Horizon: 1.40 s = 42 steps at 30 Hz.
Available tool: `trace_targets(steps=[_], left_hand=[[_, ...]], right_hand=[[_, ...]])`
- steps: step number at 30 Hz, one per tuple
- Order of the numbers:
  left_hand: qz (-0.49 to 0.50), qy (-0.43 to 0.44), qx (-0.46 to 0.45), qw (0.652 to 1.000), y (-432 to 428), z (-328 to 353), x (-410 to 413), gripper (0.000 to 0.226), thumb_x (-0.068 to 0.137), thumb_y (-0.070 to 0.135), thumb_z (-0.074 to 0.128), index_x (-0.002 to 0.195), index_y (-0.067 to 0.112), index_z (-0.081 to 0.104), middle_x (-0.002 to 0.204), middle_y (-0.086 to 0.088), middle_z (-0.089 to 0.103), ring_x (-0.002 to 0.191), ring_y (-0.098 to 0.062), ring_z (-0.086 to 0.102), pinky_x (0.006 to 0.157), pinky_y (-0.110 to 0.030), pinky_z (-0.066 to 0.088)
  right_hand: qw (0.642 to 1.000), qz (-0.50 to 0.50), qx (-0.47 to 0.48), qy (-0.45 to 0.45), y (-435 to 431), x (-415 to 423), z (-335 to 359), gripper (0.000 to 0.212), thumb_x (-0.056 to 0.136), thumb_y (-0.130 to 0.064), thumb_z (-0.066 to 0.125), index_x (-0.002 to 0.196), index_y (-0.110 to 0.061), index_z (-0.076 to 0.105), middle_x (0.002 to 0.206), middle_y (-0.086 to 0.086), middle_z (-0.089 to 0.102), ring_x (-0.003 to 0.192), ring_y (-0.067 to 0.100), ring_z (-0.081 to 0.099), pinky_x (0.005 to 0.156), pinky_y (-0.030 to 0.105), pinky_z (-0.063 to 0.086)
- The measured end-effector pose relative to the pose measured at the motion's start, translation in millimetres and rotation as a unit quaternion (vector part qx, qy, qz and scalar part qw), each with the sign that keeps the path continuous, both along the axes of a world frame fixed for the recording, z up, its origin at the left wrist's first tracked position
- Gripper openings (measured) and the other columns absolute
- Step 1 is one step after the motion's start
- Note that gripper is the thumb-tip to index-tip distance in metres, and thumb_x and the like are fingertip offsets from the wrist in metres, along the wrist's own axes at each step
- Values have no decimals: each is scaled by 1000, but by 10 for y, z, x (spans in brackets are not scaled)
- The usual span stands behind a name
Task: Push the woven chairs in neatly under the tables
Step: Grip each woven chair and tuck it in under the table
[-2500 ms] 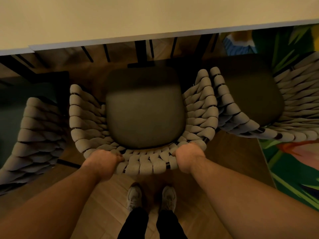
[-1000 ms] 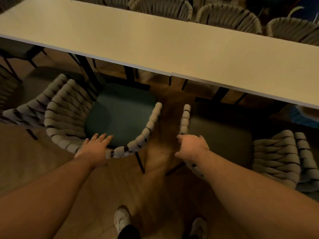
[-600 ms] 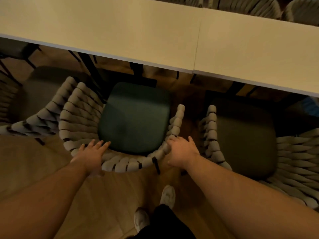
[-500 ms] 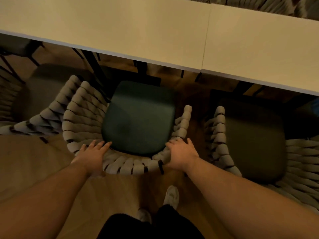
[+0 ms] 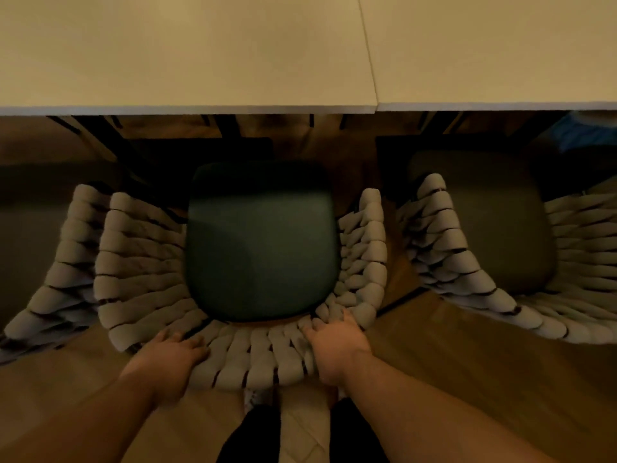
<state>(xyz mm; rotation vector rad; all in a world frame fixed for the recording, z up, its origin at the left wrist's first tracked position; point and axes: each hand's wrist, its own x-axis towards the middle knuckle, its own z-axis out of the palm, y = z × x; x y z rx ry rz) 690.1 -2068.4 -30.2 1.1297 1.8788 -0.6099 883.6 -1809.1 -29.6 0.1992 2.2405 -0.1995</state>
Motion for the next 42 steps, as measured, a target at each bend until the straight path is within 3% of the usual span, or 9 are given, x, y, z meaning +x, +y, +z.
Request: trace_targets(steps=[4,6,8,28,33,42], left_hand=[[-16,-9,50,999,-13,-17,-115,64,105,26,48,162,48,30,166,14,40,148,-12,42,128,-40,25],[-6,-2,79,997,30,-73,-179,59,104,30,52,157,52,36,151,17,55,133,-8,54,116,-33,42],[-2,-18,82,996,160,-100,-169,57,102,33,55,154,53,41,143,18,60,124,-7,58,106,-31,49],[-1,16,67,998,-115,-145,-223,62,102,24,56,153,56,42,143,19,61,124,-8,61,105,-31,51],[-11,17,69,997,-123,-122,-211,61,102,22,56,154,53,44,141,18,63,122,-9,61,103,-32,52],[13,22,62,998,-135,-131,-158,56,101,23,61,146,54,50,136,17,63,120,-10,61,104,-36,53]], right_hand=[[999,24,34,1,-10,-74,15,32,100,-25,57,131,-28,66,124,6,68,117,33,60,107,56,39],[998,23,53,26,110,-123,15,27,102,-24,57,125,-27,68,118,5,69,110,31,62,96,51,45],[996,35,82,30,258,-151,24,26,103,-24,57,125,-27,69,116,4,69,109,31,62,94,50,47],[995,2,89,34,-176,-119,62,25,105,-26,56,127,-26,67,123,4,67,121,29,56,102,50,42],[996,-11,86,30,-241,-96,21,23,103,-27,57,123,-28,68,114,3,67,112,28,59,101,51,46],[996,-26,88,1,-262,-140,43,29,104,-28,58,132,-28,66,126,4,65,122,29,55,108,51,40]])
